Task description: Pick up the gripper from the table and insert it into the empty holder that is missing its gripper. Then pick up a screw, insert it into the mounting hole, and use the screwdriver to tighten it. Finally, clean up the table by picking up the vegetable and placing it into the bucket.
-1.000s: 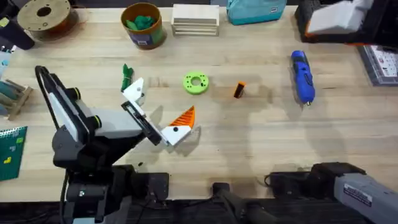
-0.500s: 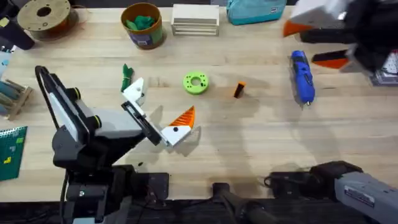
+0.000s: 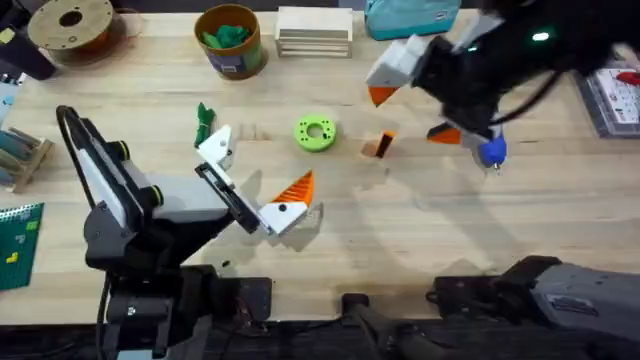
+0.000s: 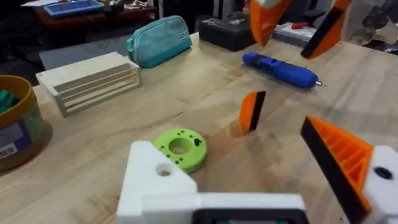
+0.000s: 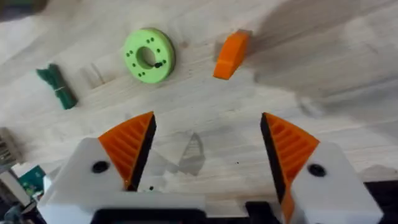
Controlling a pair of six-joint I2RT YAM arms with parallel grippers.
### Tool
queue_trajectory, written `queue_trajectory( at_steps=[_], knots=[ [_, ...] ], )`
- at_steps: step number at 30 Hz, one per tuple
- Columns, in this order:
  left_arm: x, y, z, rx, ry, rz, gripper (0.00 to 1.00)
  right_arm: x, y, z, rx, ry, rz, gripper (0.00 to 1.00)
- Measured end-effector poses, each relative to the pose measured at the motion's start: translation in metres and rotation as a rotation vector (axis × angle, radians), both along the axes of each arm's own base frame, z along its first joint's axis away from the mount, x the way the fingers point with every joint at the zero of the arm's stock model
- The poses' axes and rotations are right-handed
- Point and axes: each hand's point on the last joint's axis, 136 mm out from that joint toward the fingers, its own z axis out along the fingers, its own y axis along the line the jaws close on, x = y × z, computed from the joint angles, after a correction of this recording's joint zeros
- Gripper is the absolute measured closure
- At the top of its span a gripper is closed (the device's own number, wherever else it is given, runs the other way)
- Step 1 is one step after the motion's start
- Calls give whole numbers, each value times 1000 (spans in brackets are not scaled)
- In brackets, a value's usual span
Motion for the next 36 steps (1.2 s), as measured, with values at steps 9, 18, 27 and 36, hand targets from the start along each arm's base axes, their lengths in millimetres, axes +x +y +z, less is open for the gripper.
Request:
queue_trajectory(
  at_steps=[9,18,27,36],
  knots=[
    [0,0,0,0,0,0,14,10,7,-46,-96,128,-69,9],
    [0,0,0,-2,2,1,15,14,7,-87,-181,237,-85,8],
    [0,0,0,-2,2,1,15,22,2,-100,-232,231,-96,8],
    [0,0,0,-2,3,0,15,33,-1,-99,-251,176,-112,10]
  ],
)
